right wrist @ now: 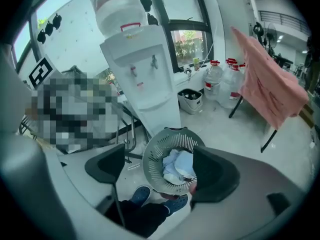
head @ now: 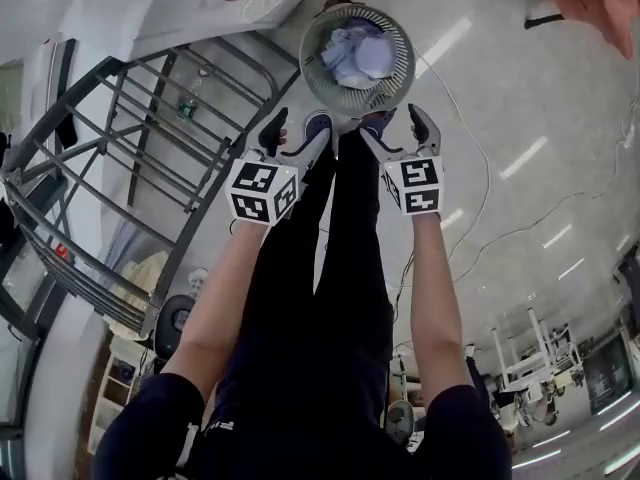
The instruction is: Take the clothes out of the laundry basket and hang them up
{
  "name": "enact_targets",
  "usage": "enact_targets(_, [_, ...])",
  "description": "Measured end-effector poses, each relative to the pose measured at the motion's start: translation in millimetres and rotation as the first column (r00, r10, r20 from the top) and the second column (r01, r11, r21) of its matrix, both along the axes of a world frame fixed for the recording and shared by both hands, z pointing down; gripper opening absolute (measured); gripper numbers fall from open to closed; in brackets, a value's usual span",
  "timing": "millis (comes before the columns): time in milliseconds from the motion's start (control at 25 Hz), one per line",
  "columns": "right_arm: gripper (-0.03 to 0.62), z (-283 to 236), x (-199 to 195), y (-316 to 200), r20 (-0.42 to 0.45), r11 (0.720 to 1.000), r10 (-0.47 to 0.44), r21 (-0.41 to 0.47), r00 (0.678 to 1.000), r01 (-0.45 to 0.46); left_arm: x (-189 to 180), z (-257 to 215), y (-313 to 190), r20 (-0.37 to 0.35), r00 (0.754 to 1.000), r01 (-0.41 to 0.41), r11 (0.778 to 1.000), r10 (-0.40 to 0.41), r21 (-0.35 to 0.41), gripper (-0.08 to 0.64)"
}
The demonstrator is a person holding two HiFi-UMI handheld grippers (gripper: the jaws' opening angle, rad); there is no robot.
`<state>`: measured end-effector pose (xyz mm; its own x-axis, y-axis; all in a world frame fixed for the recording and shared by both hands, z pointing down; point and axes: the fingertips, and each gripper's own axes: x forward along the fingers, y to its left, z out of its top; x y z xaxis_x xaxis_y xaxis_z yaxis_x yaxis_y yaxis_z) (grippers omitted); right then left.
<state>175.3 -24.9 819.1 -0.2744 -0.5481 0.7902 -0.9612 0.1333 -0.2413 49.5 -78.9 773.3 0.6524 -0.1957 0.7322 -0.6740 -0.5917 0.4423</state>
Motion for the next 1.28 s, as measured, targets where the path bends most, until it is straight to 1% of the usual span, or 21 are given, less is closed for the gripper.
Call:
enact_targets(200, [0.422,63,-2,-16,0.012,0.997,-0.073,-0.039,0.997,0.073,-1,46,-7,0.024,0.999,0.024,0.999,-0.023,-0.03,0.345])
enact_targets(320, [0.422,103,2,-29,0.004,0.992,-0.111,-0.054,0.994,0.111,7,82,-18,0.026,0.999,0.048,0.998,-0.047,-0.03,0.345])
enact_targets(440, [0.422,143,7,-39,-0.001,0.988,-0.139,-0.068,0.99,0.139,21,118,-27,0.025,0.999,0.044,0.998,-0.043,-0.034,0.345])
enact_targets(560, [0.422,180,6,-47,-0.007,0.98,-0.18,-0.094,0.984,0.178,31,147,-30,0.023,0.999,0.038,0.998,-0.037,-0.044,0.345])
enact_targets(720, [0.422,239,2,-53,-0.014,0.96,-0.251,-0.135,0.968,0.246,32,187,-25,0.047,0.998,0.048,0.996,-0.045,-0.07,0.345])
enact_targets(840, [0.422,278,8,-59,-0.069,0.935,-0.332,-0.153,0.941,0.319,35,217,-15,0.044,0.998,0.049,0.995,-0.045,-0.085,0.345])
enact_targets(920, [0.422,294,5,-73,-0.093,0.92,-0.382,-0.129,0.919,0.37,34,236,-10,0.042,0.998,0.053,0.995,-0.049,-0.089,0.345])
enact_targets(1000, [0.422,308,-11,-85,-0.08,0.897,-0.439,-0.098,0.895,0.432,29,251,-5,0.043,0.997,0.069,0.993,-0.065,-0.099,0.345])
enact_targets(1080, [0.42,328,-32,-93,-0.04,0.869,-0.492,-0.089,0.87,0.487,26,262,-2,0.045,0.996,0.083,0.991,-0.078,-0.108,0.345])
enact_targets(1120, [0.42,341,-41,-94,-0.03,0.852,-0.519,-0.098,0.854,0.514,25,267,0,0.047,0.996,0.084,0.99,-0.08,-0.113,0.345])
enact_targets(1160, [0.42,355,-47,-94,-0.039,0.832,-0.55,-0.114,0.834,0.543,25,272,2,0.047,0.996,0.082,0.99,-0.076,-0.117,0.345])
enact_targets(1240, [0.42,382,-49,-93,-0.104,0.792,-0.607,-0.155,0.788,0.59,25,281,3,0.045,0.997,0.068,0.991,-0.063,-0.118,0.345])
enact_targets(1280, [0.42,392,-46,-93,-0.14,0.78,-0.624,-0.178,0.769,0.6,25,285,2,0.042,0.997,0.062,0.991,-0.058,-0.116,0.345])
